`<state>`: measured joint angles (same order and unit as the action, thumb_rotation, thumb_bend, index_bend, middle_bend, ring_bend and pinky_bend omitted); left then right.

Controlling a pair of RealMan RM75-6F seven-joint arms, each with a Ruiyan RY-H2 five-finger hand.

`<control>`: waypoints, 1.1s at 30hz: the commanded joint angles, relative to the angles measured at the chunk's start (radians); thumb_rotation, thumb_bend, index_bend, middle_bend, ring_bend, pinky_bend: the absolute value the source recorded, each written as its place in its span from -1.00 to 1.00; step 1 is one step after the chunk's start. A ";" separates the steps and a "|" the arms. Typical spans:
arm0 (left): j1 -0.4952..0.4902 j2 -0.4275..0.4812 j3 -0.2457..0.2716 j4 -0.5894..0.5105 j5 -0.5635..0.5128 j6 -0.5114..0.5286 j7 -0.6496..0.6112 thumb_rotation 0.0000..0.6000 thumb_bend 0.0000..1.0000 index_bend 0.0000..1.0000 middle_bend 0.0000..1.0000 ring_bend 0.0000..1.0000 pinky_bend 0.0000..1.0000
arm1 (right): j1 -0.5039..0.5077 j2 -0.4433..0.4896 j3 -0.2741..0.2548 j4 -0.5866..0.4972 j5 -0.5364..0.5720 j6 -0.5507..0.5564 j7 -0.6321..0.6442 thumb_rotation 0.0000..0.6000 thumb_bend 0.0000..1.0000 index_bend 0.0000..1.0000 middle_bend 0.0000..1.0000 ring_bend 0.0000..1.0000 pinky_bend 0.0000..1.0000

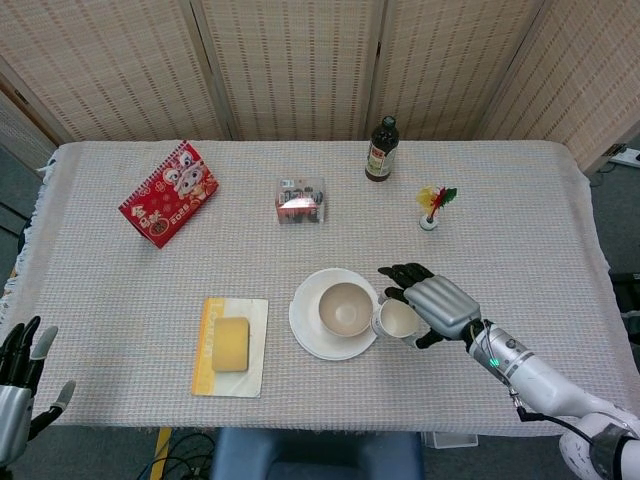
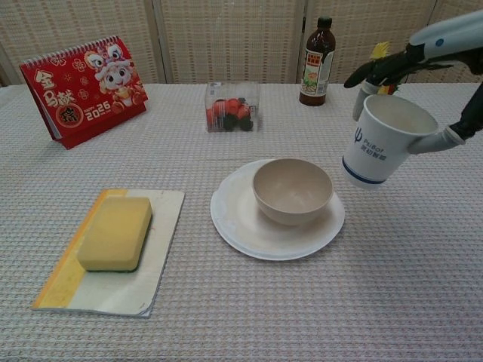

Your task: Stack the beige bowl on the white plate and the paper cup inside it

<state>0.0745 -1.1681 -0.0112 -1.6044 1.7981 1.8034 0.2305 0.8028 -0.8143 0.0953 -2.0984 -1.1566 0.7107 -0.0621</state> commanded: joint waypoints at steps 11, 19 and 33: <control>0.010 0.024 0.002 0.003 0.006 0.030 -0.054 1.00 -0.37 -1.00 -1.00 -1.00 -0.48 | 0.161 -0.300 0.000 0.163 0.272 0.039 -0.241 1.00 -0.42 -0.41 -0.97 -1.00 -1.00; 0.014 0.032 0.001 0.004 0.002 0.039 -0.075 1.00 -0.37 -1.00 -1.00 -1.00 -0.48 | 0.228 -0.392 -0.012 0.210 0.405 0.075 -0.341 1.00 -0.42 -0.41 -0.97 -1.00 -1.00; 0.022 0.040 0.001 0.004 0.006 0.056 -0.092 1.00 -0.37 -1.00 -1.00 -1.00 -0.48 | 0.290 -0.445 -0.035 0.254 0.525 0.096 -0.411 1.00 -0.42 -0.41 -0.97 -1.00 -1.00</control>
<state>0.0961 -1.1281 -0.0101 -1.6000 1.8044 1.8592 0.1382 1.0923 -1.2576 0.0617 -1.8453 -0.6328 0.8063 -0.4716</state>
